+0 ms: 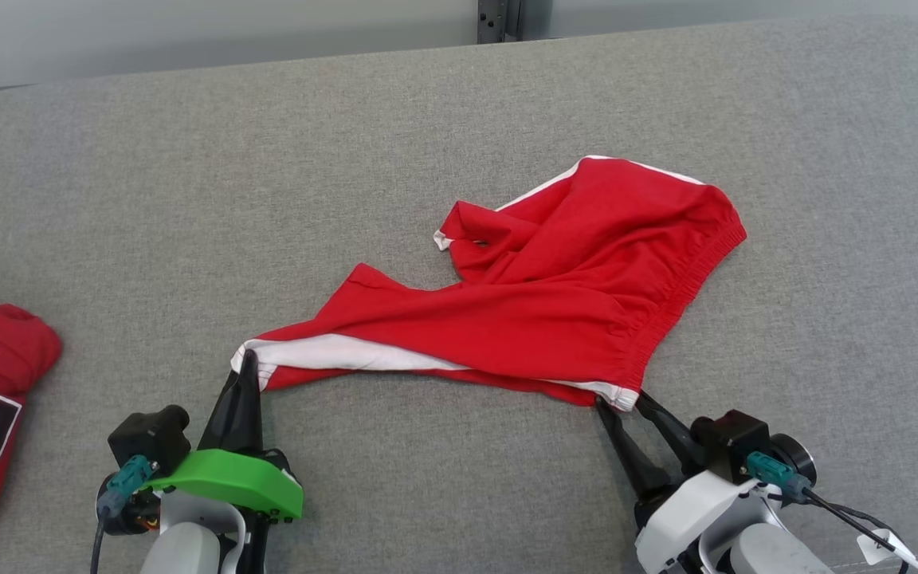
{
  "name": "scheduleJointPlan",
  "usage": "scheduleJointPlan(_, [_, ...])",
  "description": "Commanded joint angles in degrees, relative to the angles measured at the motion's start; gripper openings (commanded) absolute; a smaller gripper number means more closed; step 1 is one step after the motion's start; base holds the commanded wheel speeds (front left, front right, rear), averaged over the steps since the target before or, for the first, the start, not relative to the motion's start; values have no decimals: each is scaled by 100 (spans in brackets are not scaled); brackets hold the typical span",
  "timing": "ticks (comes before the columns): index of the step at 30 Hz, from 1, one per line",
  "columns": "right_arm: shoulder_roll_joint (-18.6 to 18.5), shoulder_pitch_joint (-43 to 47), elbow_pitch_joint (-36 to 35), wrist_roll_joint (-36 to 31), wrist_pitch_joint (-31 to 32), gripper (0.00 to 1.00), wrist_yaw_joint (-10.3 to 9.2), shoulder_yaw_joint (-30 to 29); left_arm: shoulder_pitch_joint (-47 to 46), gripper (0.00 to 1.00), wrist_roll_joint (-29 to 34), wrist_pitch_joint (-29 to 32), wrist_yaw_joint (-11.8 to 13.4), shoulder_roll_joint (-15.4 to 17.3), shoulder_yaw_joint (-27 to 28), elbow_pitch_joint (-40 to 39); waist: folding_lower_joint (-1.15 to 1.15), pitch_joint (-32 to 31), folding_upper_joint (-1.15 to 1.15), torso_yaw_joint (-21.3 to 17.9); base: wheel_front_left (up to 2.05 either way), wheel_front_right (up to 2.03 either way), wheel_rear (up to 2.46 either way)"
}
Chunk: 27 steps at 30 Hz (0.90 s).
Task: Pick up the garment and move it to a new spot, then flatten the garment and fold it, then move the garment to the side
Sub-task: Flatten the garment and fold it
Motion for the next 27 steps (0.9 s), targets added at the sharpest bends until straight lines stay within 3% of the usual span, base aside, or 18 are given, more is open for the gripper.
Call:
scheduleJointPlan(1, [-38,41,-24,43,-16,0,-4,-16,-31,0,5,-2,-14,30,18,5,0,4,0,-6,0,0,0])
scheduleJointPlan(8, [20,43,-409,116,-16,0,-4,-323,-1,0,42,-1,-14,31,68,-199,0,-233,0,16,0,0,0])
scheduleJointPlan(14, [69,-277,-915,129,-16,0,-4,-433,-91,0,436,-2,-14,39,220,-726,0,-769,0,44,0,0,0])
scheduleJointPlan(19, [-39,-836,-1209,219,-17,0,-4,-384,-459,0,729,-2,-14,380,271,-1248,0,-1166,0,43,0,0,0])
scheduleJointPlan(27, [-292,-2041,-1200,769,-16,0,-4,-277,-1568,0,1026,0,-7,1021,470,-1727,0,-1254,0,99,0,0,0])
